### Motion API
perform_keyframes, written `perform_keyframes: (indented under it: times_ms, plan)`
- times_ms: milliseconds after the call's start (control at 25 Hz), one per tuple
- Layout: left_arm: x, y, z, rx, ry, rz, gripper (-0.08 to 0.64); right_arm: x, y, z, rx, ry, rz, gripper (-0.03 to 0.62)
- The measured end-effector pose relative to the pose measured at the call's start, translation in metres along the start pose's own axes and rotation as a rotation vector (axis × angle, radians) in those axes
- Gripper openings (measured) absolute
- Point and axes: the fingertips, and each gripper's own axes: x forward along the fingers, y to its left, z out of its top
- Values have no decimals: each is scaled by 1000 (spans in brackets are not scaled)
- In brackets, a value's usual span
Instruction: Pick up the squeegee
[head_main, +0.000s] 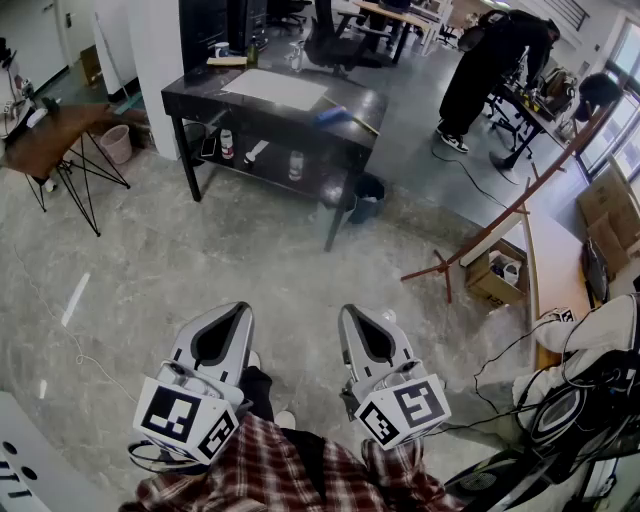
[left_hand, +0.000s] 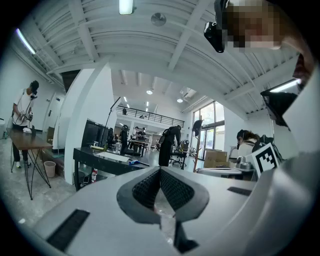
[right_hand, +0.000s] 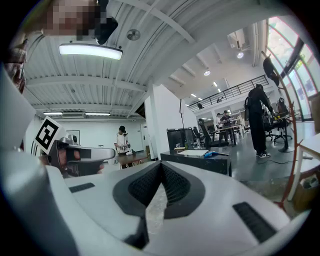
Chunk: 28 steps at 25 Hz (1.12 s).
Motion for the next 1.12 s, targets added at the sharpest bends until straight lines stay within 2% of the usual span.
perform_keyframes:
  times_ms: [240, 680, 880, 1120]
  plan:
    - [54, 56, 8, 4, 2, -7, 11, 77, -16, 6, -26, 6, 4, 11]
    - [177, 204, 71, 63, -28, -82, 11, 280, -41, 51, -35, -49, -8, 11]
    - [215, 256, 75, 30, -7, -104, 11, 336, -60, 52, -33, -10, -62, 11]
    - [281, 304, 74, 4, 0, -100, 11, 403, -109, 47, -38, 20, -104, 11]
